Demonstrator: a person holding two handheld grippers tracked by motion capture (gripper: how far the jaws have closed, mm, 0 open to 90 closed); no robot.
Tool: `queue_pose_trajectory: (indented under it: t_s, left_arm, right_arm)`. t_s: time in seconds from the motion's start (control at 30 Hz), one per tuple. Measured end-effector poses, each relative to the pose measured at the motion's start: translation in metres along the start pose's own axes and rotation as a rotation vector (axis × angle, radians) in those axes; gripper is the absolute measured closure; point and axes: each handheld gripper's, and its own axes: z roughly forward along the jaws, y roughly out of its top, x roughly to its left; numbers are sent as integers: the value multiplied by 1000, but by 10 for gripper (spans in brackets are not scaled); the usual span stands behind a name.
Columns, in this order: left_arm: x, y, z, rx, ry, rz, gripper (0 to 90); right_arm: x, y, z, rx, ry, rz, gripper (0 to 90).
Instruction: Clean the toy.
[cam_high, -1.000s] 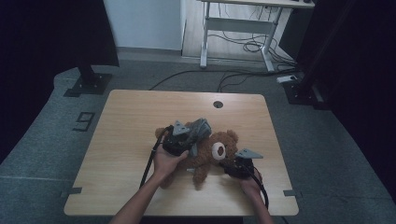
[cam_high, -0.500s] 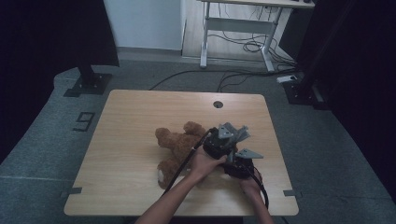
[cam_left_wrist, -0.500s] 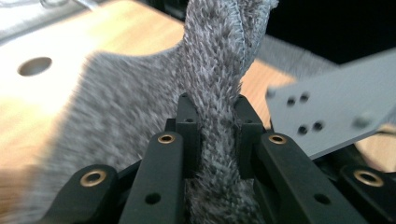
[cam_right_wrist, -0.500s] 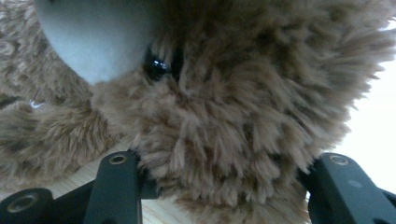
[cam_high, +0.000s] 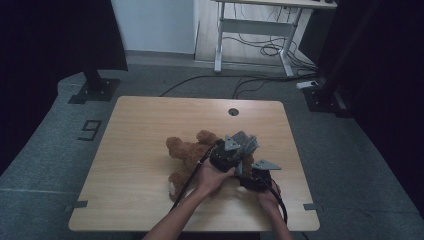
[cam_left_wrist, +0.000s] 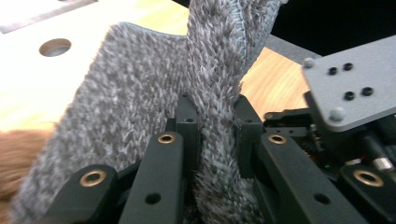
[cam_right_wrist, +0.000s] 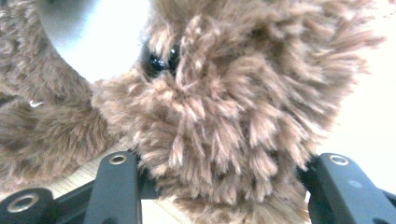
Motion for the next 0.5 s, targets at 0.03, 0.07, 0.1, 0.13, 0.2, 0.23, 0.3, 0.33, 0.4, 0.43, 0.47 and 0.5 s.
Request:
queue_pose_trajectory:
  t_s: [0.03, 0.07, 0.1, 0.13, 0.2, 0.23, 0.3, 0.33, 0.4, 0.43, 0.47, 0.5]
  left_arm:
    - [2, -1, -2, -3, 6, -7, 767]
    - [5, -1, -4, -1, 9, -11, 767]
    - [7, -2, -5, -5, 14, -20, 767]
    - [10, -3, -7, -4, 20, -23, 767]
    - [14, -6, -9, -2, 39, -31, 767]
    - [19, -9, -11, 6, 53, -36, 768]
    - [26, -14, -12, 20, 61, -47, 767]
    - [29, -18, -13, 25, 63, -57, 767]
    - [36, -29, -14, 18, 42, -82, 768]
    - [37, -32, -15, 13, 39, -83, 769]
    - [36, -36, -17, 5, 37, -78, 769]
    - [36, -39, -19, -1, 35, -74, 769]
  right_arm:
    - [0, 0, 0, 0, 1, 1, 472]
    - [0, 0, 0, 0, 2, 2, 472]
    - [-1, 0, 0, 0, 2, 2, 472]
    - [-1, 0, 0, 0, 2, 2, 472]
    - [-1, 0, 0, 0, 2, 4, 471]
    - [-1, 0, 0, 0, 2, 5, 472]
    - [-1, 0, 0, -1, 2, 7, 472]
    - [-1, 0, 0, -1, 4, 7, 471]
    - [-1, 0, 0, 0, 4, 8, 472]
    - [-1, 0, 0, 1, 2, 4, 472]
    - [-1, 0, 0, 1, 2, 4, 472]
    - [-1, 0, 0, 1, 1, -2, 471]
